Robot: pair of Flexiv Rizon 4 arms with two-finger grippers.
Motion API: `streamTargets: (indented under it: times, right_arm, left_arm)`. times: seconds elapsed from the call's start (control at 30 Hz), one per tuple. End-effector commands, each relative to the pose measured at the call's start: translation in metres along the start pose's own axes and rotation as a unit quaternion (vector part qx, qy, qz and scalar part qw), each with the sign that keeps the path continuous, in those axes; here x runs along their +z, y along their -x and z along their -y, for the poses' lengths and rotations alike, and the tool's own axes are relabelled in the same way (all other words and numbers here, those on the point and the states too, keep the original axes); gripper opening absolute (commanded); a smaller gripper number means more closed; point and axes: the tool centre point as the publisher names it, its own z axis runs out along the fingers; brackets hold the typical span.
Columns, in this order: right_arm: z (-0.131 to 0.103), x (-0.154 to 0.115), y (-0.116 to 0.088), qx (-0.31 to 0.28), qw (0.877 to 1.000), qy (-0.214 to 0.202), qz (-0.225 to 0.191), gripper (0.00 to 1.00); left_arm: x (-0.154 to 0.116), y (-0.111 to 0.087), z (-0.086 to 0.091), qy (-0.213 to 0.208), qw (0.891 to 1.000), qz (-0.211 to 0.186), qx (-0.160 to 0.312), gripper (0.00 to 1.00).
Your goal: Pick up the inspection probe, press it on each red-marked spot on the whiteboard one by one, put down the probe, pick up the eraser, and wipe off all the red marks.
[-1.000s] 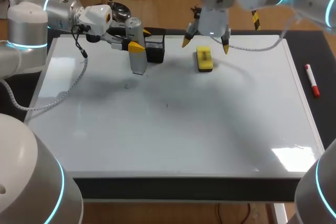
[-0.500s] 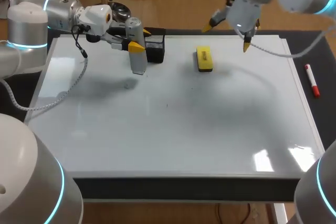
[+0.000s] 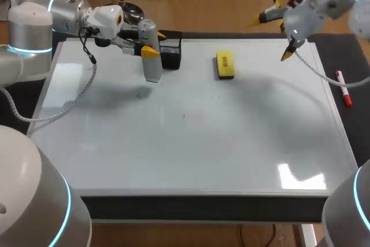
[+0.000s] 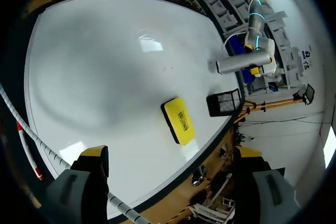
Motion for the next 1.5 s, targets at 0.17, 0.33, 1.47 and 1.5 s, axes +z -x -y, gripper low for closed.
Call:
streamTargets:
  times: [0.17, 0.33, 1.47, 1.5]
  right_arm:
    - [0.011, -0.026, 0.013, 0.007, 0.999, 0.031, 0.008, 1.0]
    - [0.016, -0.037, 0.021, 0.016, 0.999, 0.045, 0.012, 1.0]
    - [0.03, -0.05, 0.057, 0.12, 0.984, 0.108, 0.075, 1.0]
    - [0.03, -0.051, 0.058, 0.116, 0.984, 0.11, 0.077, 1.0]
  left_arm:
    - [0.0, 0.0, 0.001, 0.0, 1.0, 0.0, 0.0, 0.0]
    - [0.0, 0.0, 0.001, 0.0, 1.0, 0.0, 0.0, 0.0]
    - [0.0, 0.0, 0.001, 0.0, 1.0, 0.0, 0.0, 0.0]
    - [0.0, 0.0, 0.001, 0.0, 1.0, 0.0, 0.0, 0.0]
